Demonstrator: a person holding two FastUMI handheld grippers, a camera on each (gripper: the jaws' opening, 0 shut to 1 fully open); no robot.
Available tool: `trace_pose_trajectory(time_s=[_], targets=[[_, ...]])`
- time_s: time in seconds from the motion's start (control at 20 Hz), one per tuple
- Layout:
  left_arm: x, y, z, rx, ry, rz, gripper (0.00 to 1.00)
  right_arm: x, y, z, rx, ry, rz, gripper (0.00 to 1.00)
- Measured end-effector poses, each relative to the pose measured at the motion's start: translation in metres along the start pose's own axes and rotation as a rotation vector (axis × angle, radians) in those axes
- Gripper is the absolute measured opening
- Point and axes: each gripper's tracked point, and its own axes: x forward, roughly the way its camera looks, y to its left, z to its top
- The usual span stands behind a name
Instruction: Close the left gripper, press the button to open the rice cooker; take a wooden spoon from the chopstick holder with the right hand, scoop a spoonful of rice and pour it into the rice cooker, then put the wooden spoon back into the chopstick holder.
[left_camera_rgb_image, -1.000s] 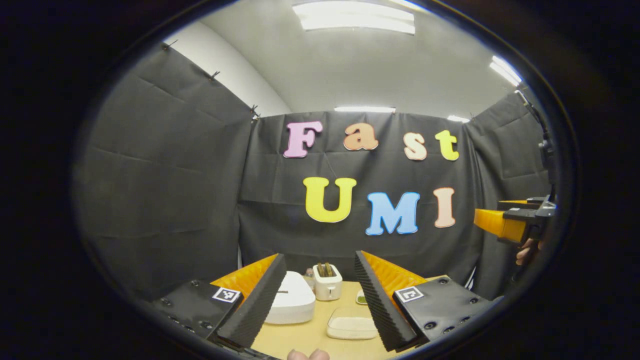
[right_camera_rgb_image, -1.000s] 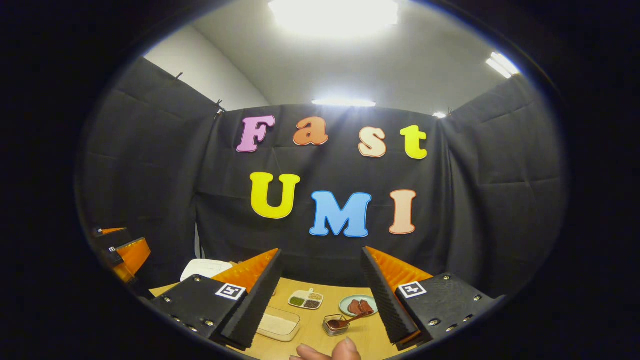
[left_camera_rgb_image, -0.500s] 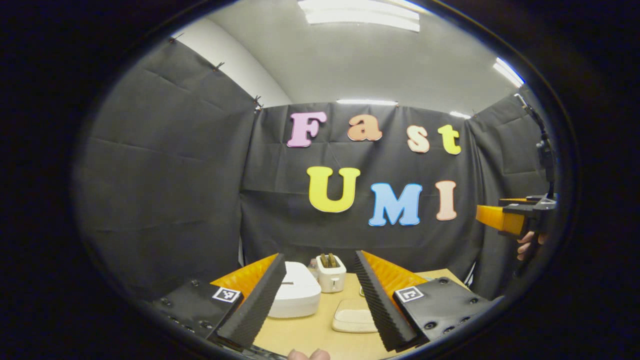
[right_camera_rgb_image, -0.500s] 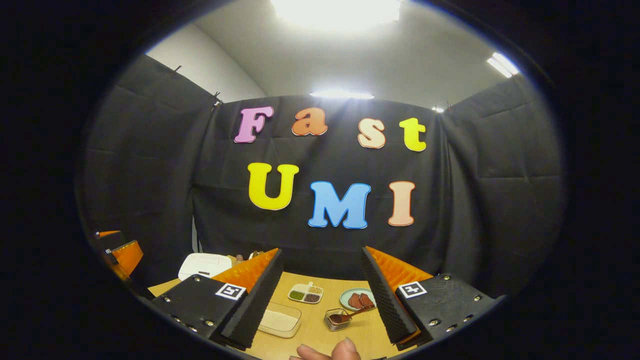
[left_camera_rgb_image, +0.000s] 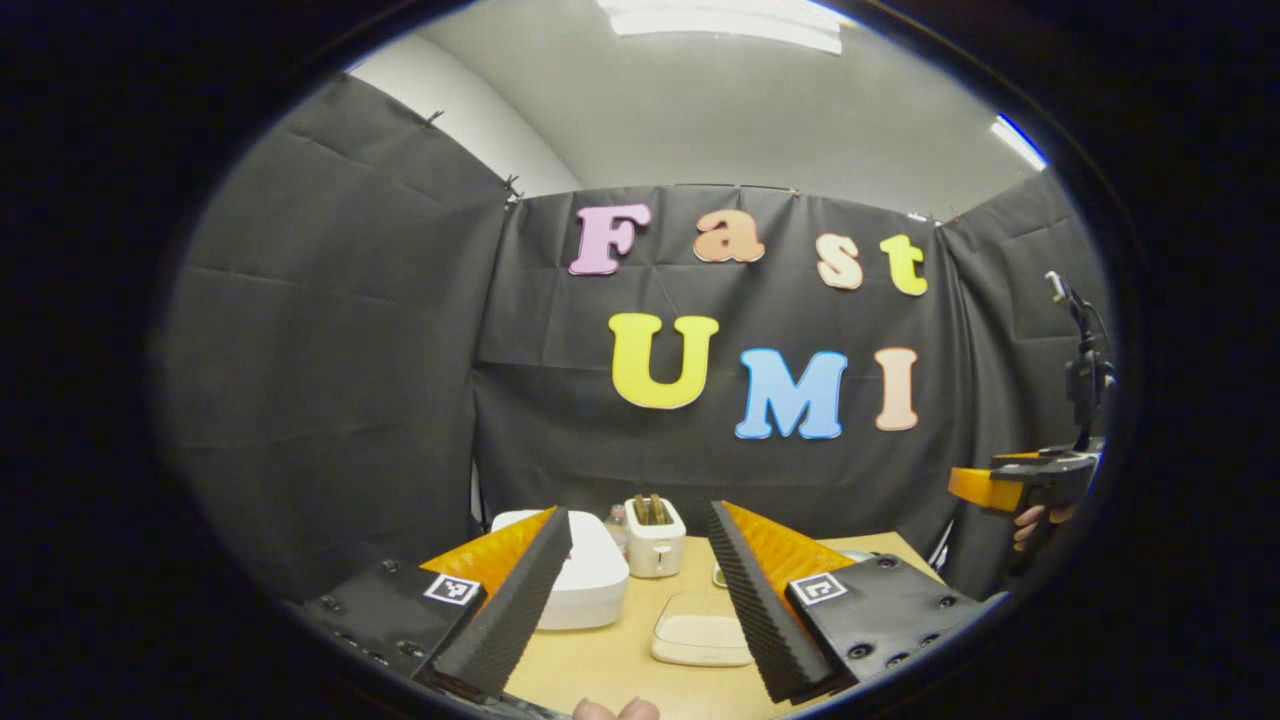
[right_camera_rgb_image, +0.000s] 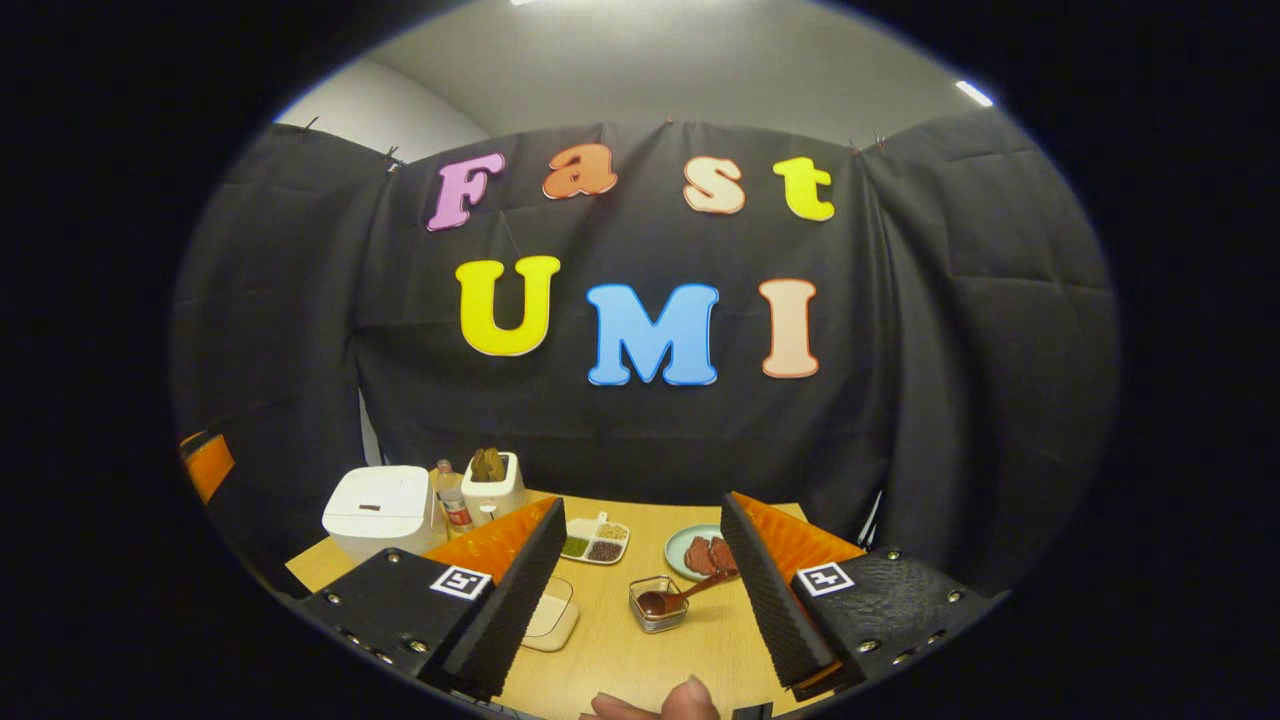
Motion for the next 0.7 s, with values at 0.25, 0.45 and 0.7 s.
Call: trace_pose_trajectory(time_s=[0.25,0.45,0.7], targets=[[0.05,0.004,-0.01,0.067,0.01,0.108,0.93,0.04,-0.005,-0.017,0.047,0.023,0.103,0.95],[0.109,0.018,-0.035,0.114,0.061,0.195,0.64,0.063,-0.011,-0.022,0.013,0.011,0.158,0.96],[0.176,0.044,-0.089,0.09,0.159,0.284,0.12,0.072,-0.025,-0.026,-0.002,-0.021,0.169,0.95]])
